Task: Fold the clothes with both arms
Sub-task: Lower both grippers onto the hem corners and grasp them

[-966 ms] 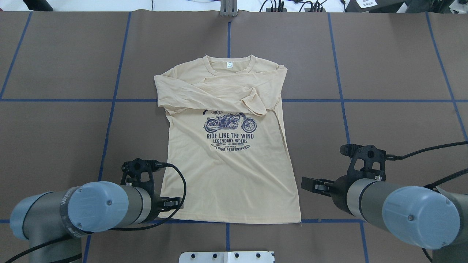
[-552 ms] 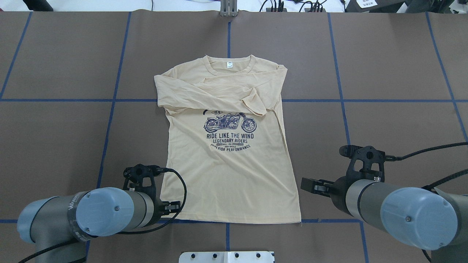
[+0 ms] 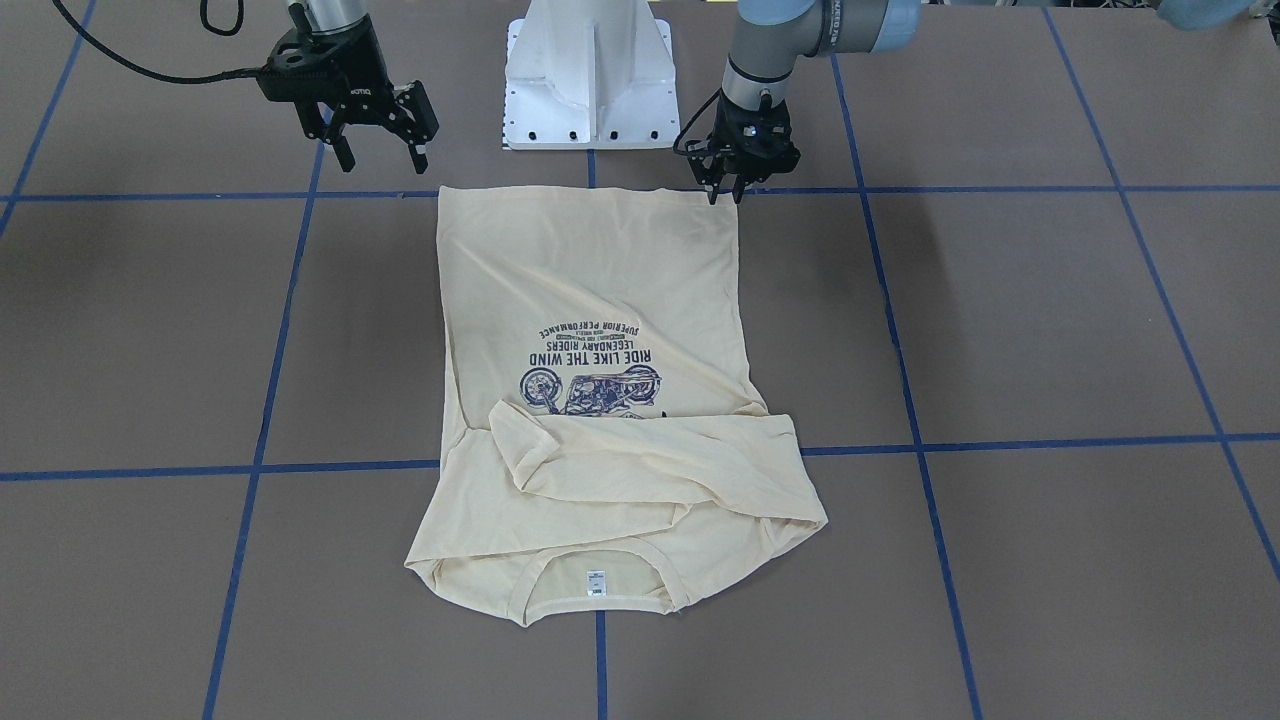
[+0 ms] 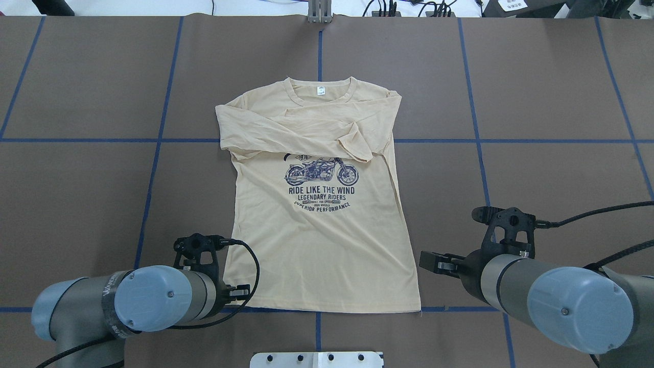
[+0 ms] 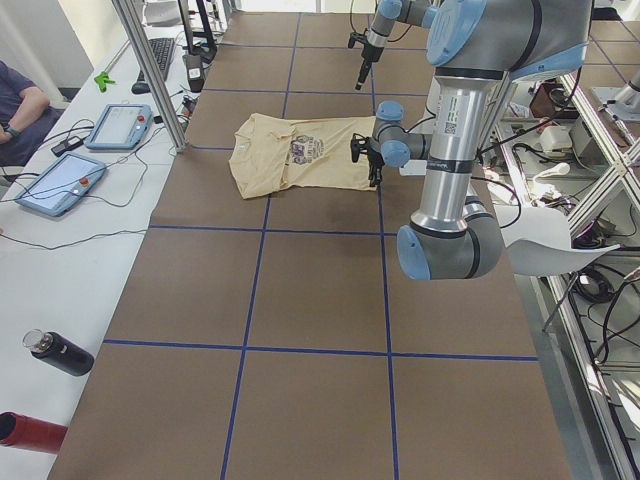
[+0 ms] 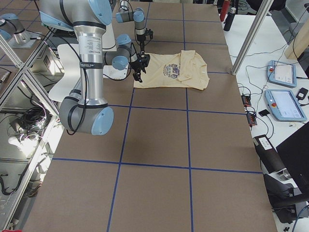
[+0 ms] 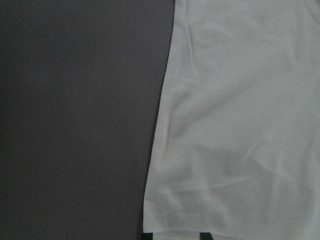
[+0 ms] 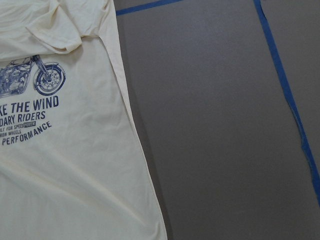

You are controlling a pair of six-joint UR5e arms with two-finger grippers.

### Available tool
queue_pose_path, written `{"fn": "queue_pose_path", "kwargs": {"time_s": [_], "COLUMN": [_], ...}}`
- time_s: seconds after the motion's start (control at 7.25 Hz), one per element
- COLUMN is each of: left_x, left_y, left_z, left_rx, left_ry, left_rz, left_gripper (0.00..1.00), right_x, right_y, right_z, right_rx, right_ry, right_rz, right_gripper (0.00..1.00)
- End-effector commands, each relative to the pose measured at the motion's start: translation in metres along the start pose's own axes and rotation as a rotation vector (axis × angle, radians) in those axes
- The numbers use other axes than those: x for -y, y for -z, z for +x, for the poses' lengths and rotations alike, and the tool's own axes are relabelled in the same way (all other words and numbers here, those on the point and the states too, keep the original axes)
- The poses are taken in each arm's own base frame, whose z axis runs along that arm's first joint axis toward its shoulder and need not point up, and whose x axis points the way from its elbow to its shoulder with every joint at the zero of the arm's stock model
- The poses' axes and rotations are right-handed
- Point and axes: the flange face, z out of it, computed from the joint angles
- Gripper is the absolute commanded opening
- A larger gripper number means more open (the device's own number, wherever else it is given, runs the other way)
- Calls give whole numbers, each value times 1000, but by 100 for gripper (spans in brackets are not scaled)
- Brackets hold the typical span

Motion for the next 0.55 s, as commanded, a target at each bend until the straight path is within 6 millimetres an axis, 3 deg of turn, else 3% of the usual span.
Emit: {"fn": "queue_pose_path", "kwargs": {"time_s": [0.0, 0.41], "left_x": [-2, -8], "left_y": [-4, -12], "left_z": [-1, -7], "left_rx": [7, 26], "left_ry": [-5, -10], "left_rz": [-4, -12], "left_gripper": [38, 38], "right_x": [-1, -2], "right_y": [-1, -5], "right_z": [0, 1], "right_rx": [-1, -10], "right_ry": [2, 6], "right_rz": [2, 9], "right_gripper": [100, 100]}}
